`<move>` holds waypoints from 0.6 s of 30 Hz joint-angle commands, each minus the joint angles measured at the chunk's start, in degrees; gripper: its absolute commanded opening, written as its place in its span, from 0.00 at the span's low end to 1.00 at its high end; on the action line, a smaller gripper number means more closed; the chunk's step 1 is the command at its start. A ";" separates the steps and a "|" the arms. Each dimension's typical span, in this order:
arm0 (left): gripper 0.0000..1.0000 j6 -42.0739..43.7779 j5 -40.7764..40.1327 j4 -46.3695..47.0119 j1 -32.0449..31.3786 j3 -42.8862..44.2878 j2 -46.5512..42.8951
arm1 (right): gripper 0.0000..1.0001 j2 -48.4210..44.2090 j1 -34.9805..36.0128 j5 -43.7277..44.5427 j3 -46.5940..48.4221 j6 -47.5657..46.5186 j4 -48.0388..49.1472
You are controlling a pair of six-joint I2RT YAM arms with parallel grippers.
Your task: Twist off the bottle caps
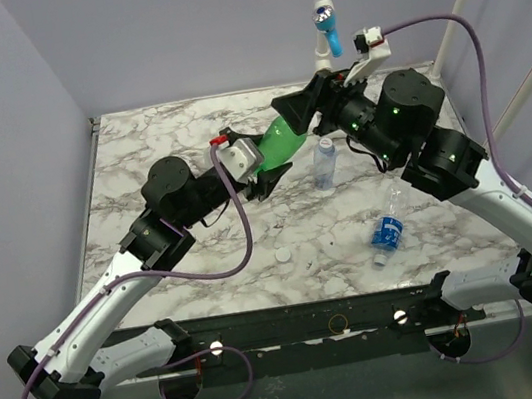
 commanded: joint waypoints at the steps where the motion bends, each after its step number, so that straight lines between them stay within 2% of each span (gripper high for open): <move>1: 0.09 -2.92 -4.71 3.11 -0.31 0.19 1.65 | 0.63 1.65 -0.02 -5.01 1.67 0.43 1.78; 6: 0.09 -4.34 -5.95 4.02 -0.27 0.53 2.80 | 0.24 0.82 0.04 -4.35 0.34 -0.26 3.10; 7: 0.16 -4.99 -5.90 4.02 -0.26 0.61 2.99 | 0.17 0.62 -0.05 -4.24 0.28 -0.60 3.27; 8: 0.32 -5.55 -5.71 3.99 -0.30 0.62 3.18 | 0.12 0.61 -0.03 -4.40 0.14 -1.02 3.37; 10: 0.83 -7.60 -5.31 3.95 -0.30 0.84 3.30 | 0.02 0.59 -0.05 -6.15 0.18 -2.60 3.69; 11: 0.98 -8.87 -4.96 3.89 -0.30 1.03 3.39 | 0.01 0.68 -0.07 -6.88 0.27 -3.73 3.74; 18: 0.99 -14.28 -0.88 0.12 -0.31 3.95 3.92 | 0.01 0.61 -0.05 -13.42 0.41 -9.89 4.11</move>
